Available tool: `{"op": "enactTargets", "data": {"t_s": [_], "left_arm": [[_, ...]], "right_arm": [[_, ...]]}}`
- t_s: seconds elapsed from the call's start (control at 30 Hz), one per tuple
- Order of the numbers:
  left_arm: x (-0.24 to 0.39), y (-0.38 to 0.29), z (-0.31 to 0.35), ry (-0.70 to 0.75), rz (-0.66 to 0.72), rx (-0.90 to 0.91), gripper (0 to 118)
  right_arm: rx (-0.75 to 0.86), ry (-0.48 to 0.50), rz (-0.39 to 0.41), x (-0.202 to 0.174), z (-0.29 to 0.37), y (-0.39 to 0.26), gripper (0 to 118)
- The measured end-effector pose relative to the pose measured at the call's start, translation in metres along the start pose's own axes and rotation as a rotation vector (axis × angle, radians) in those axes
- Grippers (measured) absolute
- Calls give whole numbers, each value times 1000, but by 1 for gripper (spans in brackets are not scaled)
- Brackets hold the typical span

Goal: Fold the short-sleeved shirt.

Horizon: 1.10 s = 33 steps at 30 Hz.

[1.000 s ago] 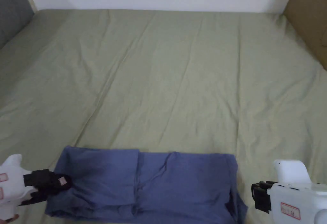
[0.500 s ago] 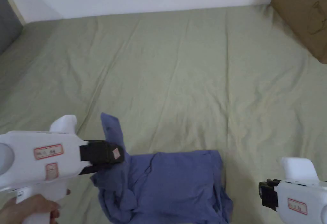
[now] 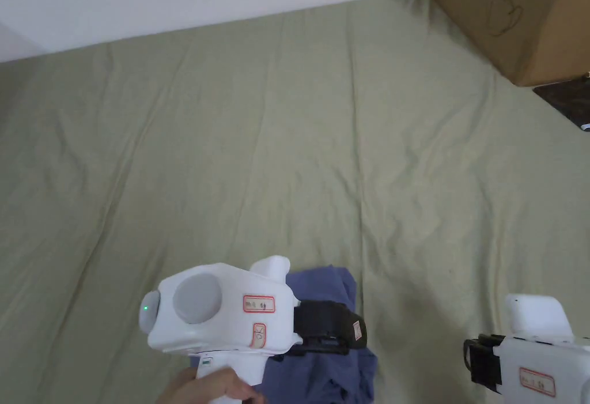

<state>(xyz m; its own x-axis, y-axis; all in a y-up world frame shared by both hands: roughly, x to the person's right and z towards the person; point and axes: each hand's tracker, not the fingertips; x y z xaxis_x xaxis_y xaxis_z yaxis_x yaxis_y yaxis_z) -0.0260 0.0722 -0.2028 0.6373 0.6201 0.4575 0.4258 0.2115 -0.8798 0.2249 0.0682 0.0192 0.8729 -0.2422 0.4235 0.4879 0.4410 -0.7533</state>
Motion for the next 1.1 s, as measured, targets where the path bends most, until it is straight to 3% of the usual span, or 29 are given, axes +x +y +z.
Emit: {"op": "enactTargets", "data": {"t_s": [0.03, 0.17, 0.2, 0.23, 0.27, 0.3, 0.4, 0.53, 0.73, 0.87, 1.0, 1.1], "left_arm": [[-2, 0, 8, -4, 1, 18, 90], [-8, -2, 64, 35, 37, 175, 85], [-16, -3, 74, 56, 44, 214, 73], [-25, -4, 81, 85, 62, 237, 48], [-35, -7, 86, 127, 75, 250, 9], [-41, -12, 89, 142, 106, 262, 2], [-67, -27, 93, 138, 202, 276, 1], [-75, -37, 72, 82, 203, 230, 0], [-28, -36, 1, -70, 134, 94, 0], [10, -39, -37, -32, 34, -6, 0], [25, -40, -55, -132, 33, -51, 0], [36, -39, -65, -83, -58, -60, 0]], "right_arm": [[-4, -3, 1, 0, -1, 0, 3], [-13, -11, 20, -6, -6, 0, 3], [-12, -6, 22, -7, -7, 1, 3], [-10, 3, 22, -10, -7, 2, 3], [-9, 11, 24, -12, -7, 2, 3], [-8, 16, 29, -14, -7, 3, 3], [-8, 19, 57, -20, -9, 5, 3], [-14, 23, 67, -23, -12, 6, 3], [-20, 17, 67, -22, -12, 6, 3], [-21, 4, 50, -15, -10, 6, 3], [-21, -13, 40, -7, -8, 5, 3], [-25, -20, 34, -6, -9, 4, 3]]}}
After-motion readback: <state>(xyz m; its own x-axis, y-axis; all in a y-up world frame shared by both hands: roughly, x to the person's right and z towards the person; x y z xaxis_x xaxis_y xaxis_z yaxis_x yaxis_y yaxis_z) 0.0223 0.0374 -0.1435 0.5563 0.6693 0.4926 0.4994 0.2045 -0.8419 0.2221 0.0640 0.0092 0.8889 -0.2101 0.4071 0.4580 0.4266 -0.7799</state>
